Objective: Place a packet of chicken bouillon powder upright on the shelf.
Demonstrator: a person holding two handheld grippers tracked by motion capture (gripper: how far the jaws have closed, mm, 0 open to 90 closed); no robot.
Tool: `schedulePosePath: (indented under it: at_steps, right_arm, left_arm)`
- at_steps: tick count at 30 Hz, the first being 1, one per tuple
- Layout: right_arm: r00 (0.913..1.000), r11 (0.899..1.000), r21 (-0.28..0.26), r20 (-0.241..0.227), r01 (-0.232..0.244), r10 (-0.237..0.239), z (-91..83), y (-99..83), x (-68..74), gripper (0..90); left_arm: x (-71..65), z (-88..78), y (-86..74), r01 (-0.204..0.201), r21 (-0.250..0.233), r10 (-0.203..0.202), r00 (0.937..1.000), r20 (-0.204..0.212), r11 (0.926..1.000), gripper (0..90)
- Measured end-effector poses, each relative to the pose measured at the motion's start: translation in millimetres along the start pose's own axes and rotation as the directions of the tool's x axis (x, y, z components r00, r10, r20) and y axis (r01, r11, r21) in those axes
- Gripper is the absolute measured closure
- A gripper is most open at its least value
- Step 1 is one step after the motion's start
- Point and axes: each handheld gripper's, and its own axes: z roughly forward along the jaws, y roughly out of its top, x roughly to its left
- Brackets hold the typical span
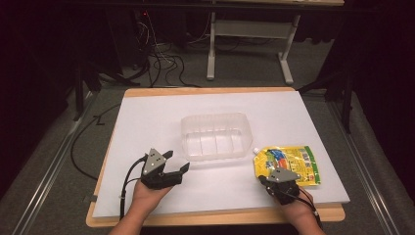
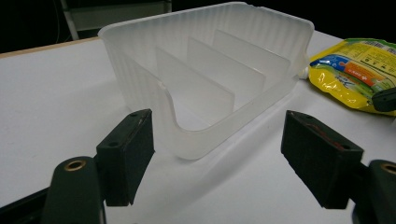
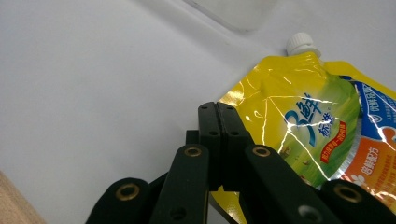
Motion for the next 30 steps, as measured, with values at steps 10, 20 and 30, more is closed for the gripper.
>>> schedulePosePath:
  at_steps: [10, 20, 30]
  right_arm:
    - [0.9983, 0.998, 0.038, 0.026, 0.051, -0.052, 5.8, 1.3, 8.3, 82.5]
    - [0.9978, 0.998, 0.047, 0.046, 0.047, -0.049, 5.9, 0.5, 4.9, 87.1]
    - [0.9971, 0.997, 0.052, 0.053, 0.052, -0.054, 7.6, 1.3, 5.2, 90.0]
  left_arm:
    - [0.0, -0.6, 0.1, -0.001, -0.002, 0.001, 1.0000, 0.000, 1.0000, 26.1]
    - [0.1, -1.0, 0.0, 0.000, -0.002, 0.000, 1.0000, 0.000, 1.0000, 26.1]
    - [0.4, -1.2, -0.3, 0.001, -0.001, -0.001, 1.0000, -0.001, 1.0000, 26.1]
